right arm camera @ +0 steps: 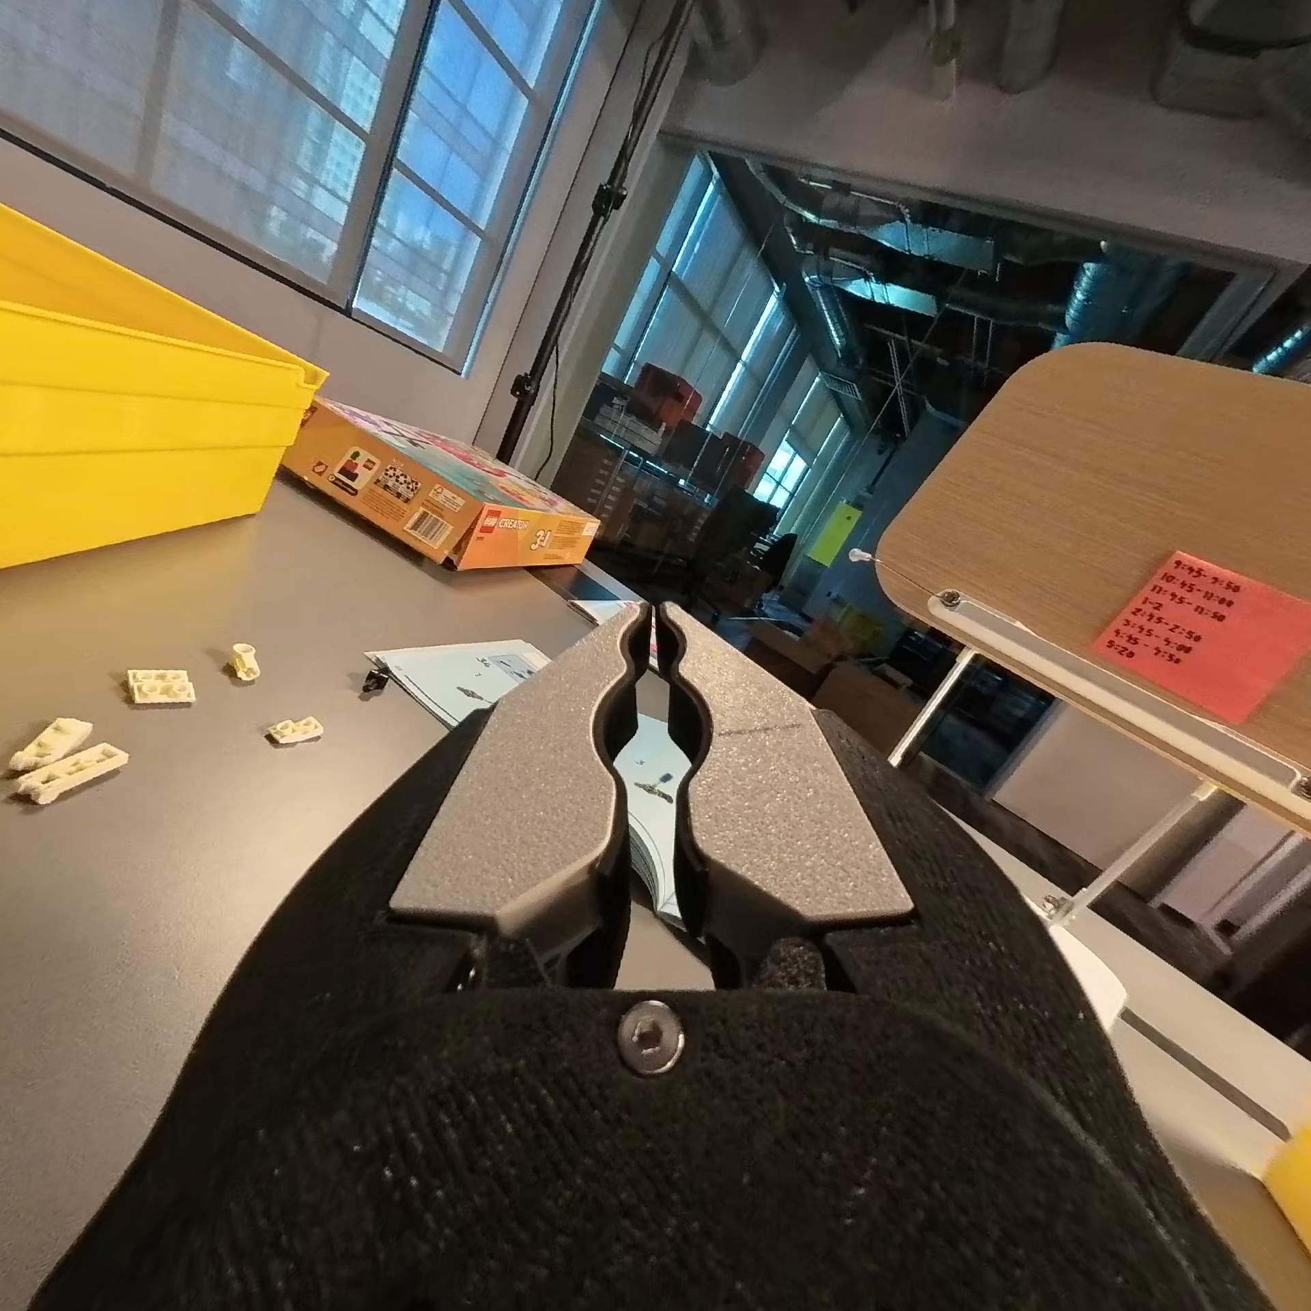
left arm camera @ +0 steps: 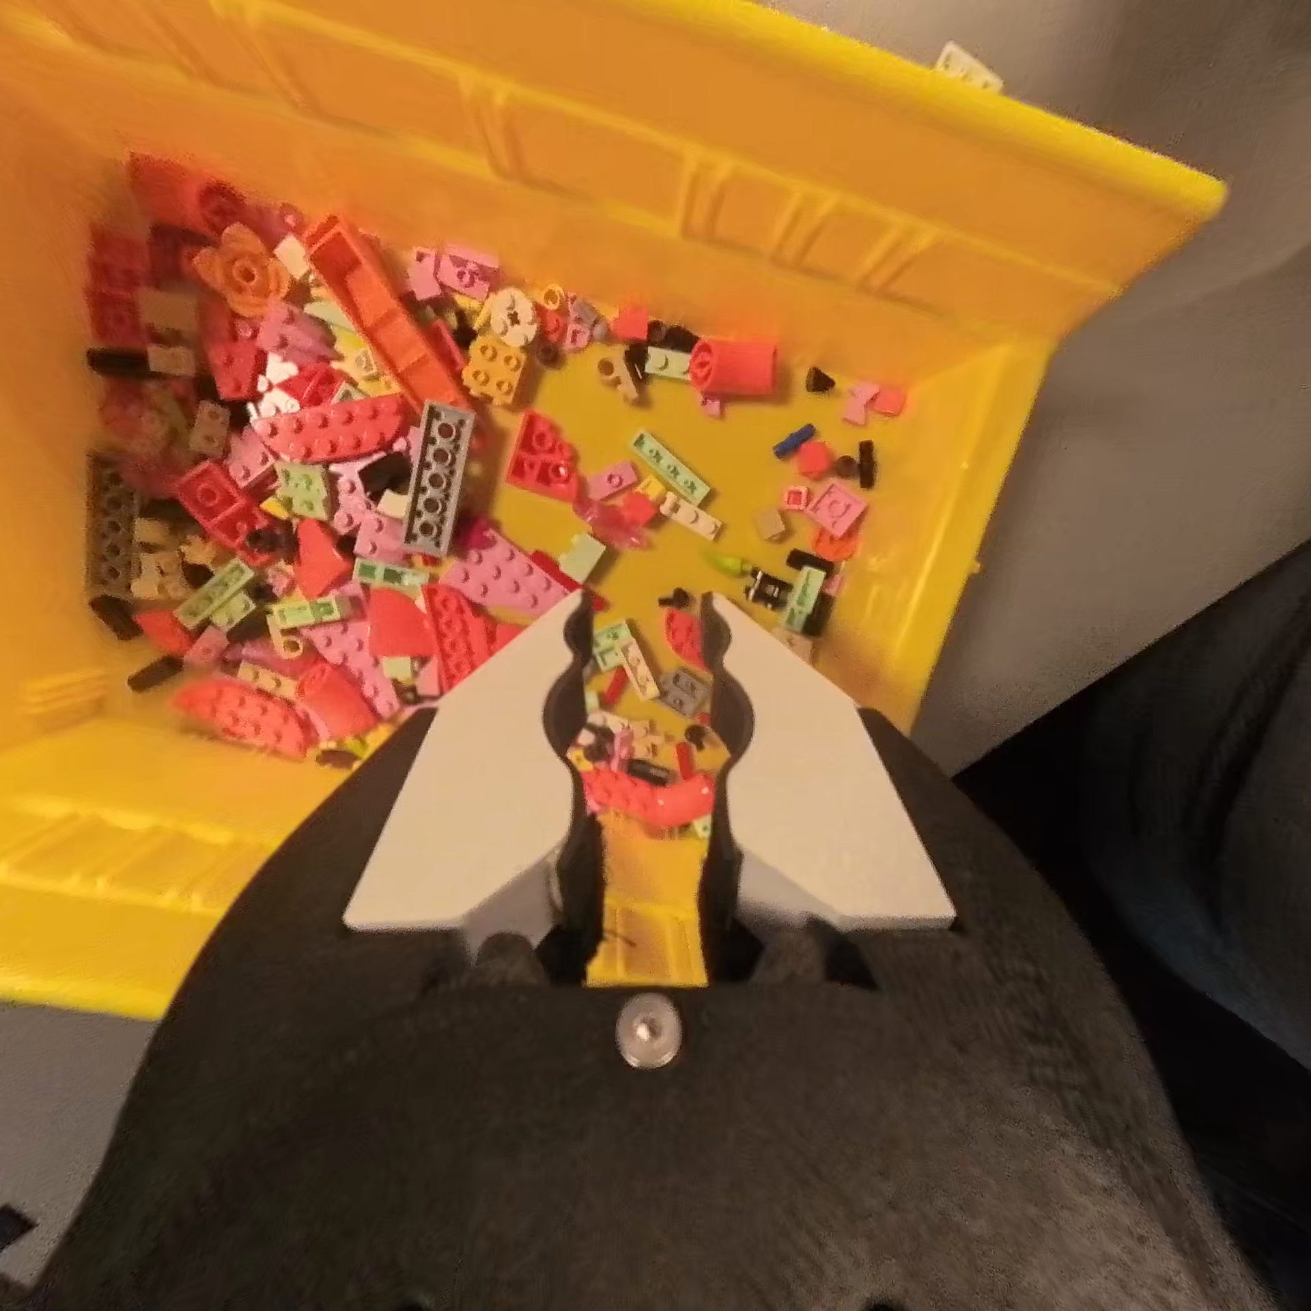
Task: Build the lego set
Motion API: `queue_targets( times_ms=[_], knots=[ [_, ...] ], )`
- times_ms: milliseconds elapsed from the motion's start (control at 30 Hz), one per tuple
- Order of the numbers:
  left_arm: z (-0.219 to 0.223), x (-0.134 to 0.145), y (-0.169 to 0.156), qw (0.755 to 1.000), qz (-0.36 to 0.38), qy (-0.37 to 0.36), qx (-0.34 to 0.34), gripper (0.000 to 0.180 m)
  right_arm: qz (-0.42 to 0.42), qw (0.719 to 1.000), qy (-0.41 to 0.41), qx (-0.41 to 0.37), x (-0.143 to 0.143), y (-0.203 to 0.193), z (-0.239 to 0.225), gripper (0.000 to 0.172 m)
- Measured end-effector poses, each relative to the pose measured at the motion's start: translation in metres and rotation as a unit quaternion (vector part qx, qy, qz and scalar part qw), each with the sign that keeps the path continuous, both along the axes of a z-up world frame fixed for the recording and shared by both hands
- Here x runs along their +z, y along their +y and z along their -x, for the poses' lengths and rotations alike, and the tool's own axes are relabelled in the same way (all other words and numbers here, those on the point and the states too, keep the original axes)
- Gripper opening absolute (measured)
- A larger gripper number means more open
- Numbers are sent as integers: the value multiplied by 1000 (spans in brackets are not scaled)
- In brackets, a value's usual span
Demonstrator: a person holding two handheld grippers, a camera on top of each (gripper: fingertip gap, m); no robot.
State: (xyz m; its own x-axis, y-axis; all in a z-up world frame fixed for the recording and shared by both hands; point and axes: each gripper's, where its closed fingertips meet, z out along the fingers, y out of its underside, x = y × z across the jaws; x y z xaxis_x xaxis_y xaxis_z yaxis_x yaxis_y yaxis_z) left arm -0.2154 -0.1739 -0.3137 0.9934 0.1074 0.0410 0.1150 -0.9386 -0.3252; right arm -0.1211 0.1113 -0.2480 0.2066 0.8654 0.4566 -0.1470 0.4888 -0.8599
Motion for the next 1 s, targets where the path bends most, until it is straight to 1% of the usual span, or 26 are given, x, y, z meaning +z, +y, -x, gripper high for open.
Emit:
queue_targets(
  times_ms=[67,100,167,233,300,333,400,467,533,567,600,667,733,767,833,867,933,1000],
  knots=[
    [5,-6,9,1000,3,-6,5,34,2,1000,1,1,0,0,0,0],
    [7,-8,16,1000,-8,-17,14,36,3,1000,1,3,0,0,0,0],
    [-3,-13,32,997,-29,-76,15,36,3,1000,2,4,0,-1,-1,0],
    [-17,-23,37,992,-18,-126,1,36,4,1000,3,6,1,-1,-1,0],
    [-32,-31,39,988,-3,-154,-26,38,8,1000,5,8,1,-1,-2,0],
    [-34,-36,41,989,2,-146,-31,46,10,1000,6,9,1,-1,-2,0],
    [-30,-44,48,993,5,-114,-15,84,12,1000,7,10,2,-1,-3,0],
    [-32,-45,54,995,0,-99,-16,102,14,1000,8,12,2,-1,-3,0],
    [-24,-48,52,998,16,-58,-16,114,18,1000,11,14,3,-1,-3,0],
    [-20,-50,50,999,26,-40,-22,115,20,1000,11,15,3,-1,-3,0],
    [-18,-51,49,999,33,-26,-30,113,22,1000,12,15,3,0,-4,0],
    [-8,-49,49,999,31,9,-38,100,25,999,14,16,4,0,-4,0],
    [10,-41,50,998,20,54,-29,76,27,999,14,17,4,0,-4,0],
    [17,-35,50,998,10,62,-24,60,28,999,15,19,4,0,-4,0],
    [21,-27,52,999,-14,37,-23,31,30,999,15,21,4,0,-4,0],
    [20,-24,53,999,-22,13,-22,20,31,999,15,23,4,0,-4,0],
    [20,-26,54,999,-23,-25,-22,11,32,999,15,25,4,-1,-4,0],
    [23,-32,54,999,-18,-39,-21,8,34,999,15,28,4,-1,-4,0]
  ],
)
